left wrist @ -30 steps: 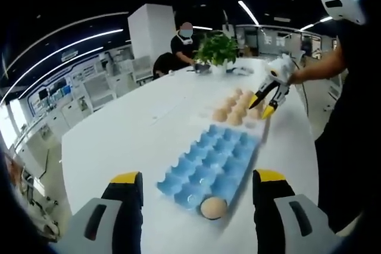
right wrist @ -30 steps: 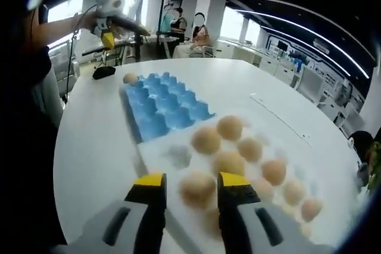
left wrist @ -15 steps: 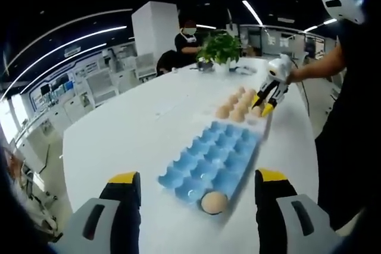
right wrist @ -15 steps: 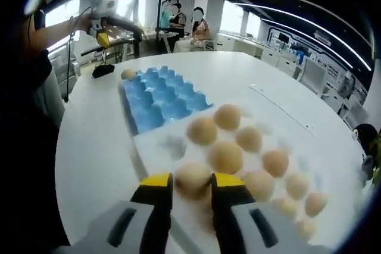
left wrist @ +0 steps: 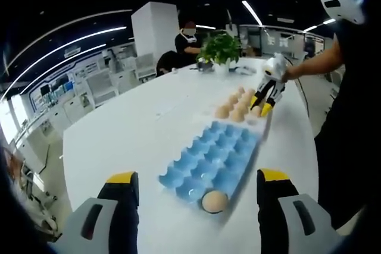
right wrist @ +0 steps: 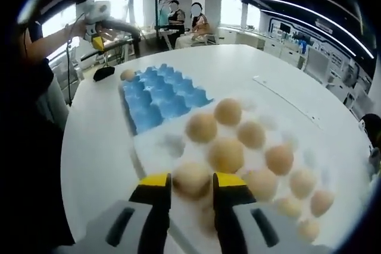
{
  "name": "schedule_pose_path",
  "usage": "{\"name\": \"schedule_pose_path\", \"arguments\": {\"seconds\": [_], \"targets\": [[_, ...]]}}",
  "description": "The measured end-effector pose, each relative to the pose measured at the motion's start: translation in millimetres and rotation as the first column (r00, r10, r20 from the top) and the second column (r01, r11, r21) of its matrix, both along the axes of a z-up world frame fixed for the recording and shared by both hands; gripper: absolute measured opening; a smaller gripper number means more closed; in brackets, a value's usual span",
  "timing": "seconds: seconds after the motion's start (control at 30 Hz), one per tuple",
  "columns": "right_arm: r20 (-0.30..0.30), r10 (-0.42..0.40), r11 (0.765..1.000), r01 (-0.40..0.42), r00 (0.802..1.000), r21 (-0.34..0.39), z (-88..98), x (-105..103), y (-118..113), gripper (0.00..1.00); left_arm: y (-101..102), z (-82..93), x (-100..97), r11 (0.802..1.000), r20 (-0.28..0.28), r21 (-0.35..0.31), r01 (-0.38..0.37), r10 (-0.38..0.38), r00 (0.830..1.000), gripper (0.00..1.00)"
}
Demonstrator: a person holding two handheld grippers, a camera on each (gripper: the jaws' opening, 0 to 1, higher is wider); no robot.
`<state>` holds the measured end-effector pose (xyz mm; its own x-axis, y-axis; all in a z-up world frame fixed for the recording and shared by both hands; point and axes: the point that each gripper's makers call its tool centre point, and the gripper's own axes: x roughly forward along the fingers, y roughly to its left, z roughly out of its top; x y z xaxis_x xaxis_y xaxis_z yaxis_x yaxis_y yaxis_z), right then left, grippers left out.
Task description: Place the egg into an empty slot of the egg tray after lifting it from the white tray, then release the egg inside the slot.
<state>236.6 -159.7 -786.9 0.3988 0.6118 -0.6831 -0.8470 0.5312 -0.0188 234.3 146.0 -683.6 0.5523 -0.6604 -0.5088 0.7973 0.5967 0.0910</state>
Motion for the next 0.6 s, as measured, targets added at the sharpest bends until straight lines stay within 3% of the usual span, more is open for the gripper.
{"name": "schedule_pose_path", "arguments": {"seconds": [0.23, 0.6], "targets": [[0.016, 0.053, 0.998, -0.053, 0.998, -0.021, -0.1, -0.2, 2.2, 0.29, 3.6, -4.2, -1.4, 1.000, -0.016, 0.004, -0.007, 0.007, 1.000, 0.88], [-0.006, 0.053, 0.998, -0.053, 0.999, -0.022, -0.8, -1.2, 3.2, 0.26, 5.2, -6.4, -2.1, 1.000, -0.029, 0.007, -0.010, 0.010, 1.000, 0.91]]}}
